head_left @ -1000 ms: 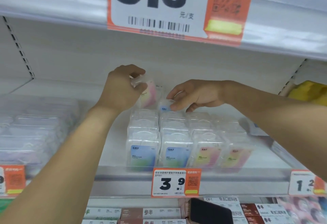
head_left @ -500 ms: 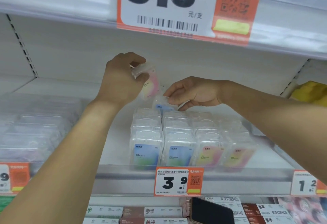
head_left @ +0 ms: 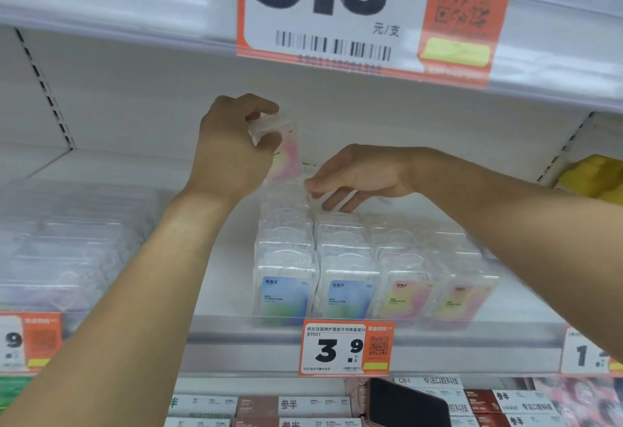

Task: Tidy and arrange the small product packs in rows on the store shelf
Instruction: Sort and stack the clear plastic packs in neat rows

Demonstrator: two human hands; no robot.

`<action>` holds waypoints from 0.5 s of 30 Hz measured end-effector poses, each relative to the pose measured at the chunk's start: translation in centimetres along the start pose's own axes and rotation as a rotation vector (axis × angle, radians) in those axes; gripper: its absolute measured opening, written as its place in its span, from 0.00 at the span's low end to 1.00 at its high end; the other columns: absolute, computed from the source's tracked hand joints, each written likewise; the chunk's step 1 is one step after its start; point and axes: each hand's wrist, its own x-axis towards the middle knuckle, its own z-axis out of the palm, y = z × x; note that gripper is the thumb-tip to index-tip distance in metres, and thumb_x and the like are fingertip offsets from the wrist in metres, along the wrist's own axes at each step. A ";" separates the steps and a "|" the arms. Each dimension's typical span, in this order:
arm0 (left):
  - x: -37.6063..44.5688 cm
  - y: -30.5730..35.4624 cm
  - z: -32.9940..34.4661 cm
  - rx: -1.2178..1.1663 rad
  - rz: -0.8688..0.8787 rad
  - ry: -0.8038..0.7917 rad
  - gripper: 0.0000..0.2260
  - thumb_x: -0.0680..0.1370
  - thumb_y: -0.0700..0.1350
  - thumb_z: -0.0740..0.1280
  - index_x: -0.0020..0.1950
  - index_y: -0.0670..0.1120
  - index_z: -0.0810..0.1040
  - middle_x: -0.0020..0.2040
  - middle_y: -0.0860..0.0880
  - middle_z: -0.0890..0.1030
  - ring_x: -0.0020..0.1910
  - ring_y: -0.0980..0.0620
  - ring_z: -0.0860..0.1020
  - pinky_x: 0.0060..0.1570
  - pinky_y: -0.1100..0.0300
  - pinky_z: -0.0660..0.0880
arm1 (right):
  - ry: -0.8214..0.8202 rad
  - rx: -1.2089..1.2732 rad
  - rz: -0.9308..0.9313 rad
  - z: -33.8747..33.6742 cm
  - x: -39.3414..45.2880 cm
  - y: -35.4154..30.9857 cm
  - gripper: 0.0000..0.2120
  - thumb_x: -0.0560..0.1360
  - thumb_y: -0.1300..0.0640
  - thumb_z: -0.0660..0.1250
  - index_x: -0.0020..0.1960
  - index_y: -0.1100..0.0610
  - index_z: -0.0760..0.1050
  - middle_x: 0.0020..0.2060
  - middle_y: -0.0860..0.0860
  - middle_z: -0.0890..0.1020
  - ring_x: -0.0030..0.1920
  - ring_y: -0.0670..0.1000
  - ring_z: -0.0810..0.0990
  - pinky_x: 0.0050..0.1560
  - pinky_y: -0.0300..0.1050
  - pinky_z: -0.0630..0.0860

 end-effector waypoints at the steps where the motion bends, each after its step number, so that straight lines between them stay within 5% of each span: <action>1: 0.0 0.2 -0.1 -0.014 -0.007 0.012 0.15 0.73 0.41 0.71 0.59 0.50 0.81 0.56 0.44 0.77 0.51 0.52 0.77 0.56 0.61 0.74 | 0.078 -0.038 -0.004 -0.5 -0.2 0.0 0.23 0.74 0.47 0.73 0.66 0.55 0.76 0.59 0.50 0.82 0.56 0.50 0.83 0.57 0.46 0.81; 4: 0.1 0.8 -0.1 -0.070 -0.023 0.001 0.15 0.73 0.41 0.70 0.59 0.51 0.81 0.55 0.45 0.77 0.51 0.52 0.77 0.56 0.59 0.76 | 0.291 0.124 -0.156 -1.7 -0.8 -0.5 0.28 0.73 0.50 0.75 0.70 0.50 0.69 0.58 0.49 0.80 0.57 0.52 0.81 0.55 0.48 0.81; 7: -0.1 2.0 0.4 -0.179 -0.037 -0.055 0.14 0.73 0.42 0.72 0.58 0.52 0.82 0.55 0.47 0.79 0.51 0.53 0.78 0.52 0.67 0.76 | 0.285 0.227 -0.316 -2.1 -1.8 -1.6 0.29 0.75 0.46 0.71 0.73 0.46 0.65 0.63 0.49 0.78 0.58 0.50 0.81 0.55 0.48 0.81; 13: -1.2 3.7 1.1 -0.289 0.007 -0.256 0.21 0.73 0.44 0.73 0.65 0.51 0.76 0.60 0.49 0.77 0.58 0.56 0.77 0.53 0.69 0.76 | 0.398 0.199 -0.340 -3.5 -3.2 0.3 0.11 0.78 0.55 0.69 0.58 0.59 0.81 0.53 0.56 0.85 0.54 0.58 0.84 0.54 0.57 0.83; 15: -1.3 3.2 0.9 -0.132 -0.007 -0.328 0.21 0.76 0.49 0.70 0.68 0.53 0.73 0.63 0.50 0.74 0.60 0.55 0.74 0.58 0.63 0.73 | 0.427 0.248 -0.315 -4.3 -3.8 1.7 0.10 0.79 0.57 0.68 0.57 0.61 0.80 0.53 0.58 0.85 0.55 0.61 0.83 0.54 0.57 0.83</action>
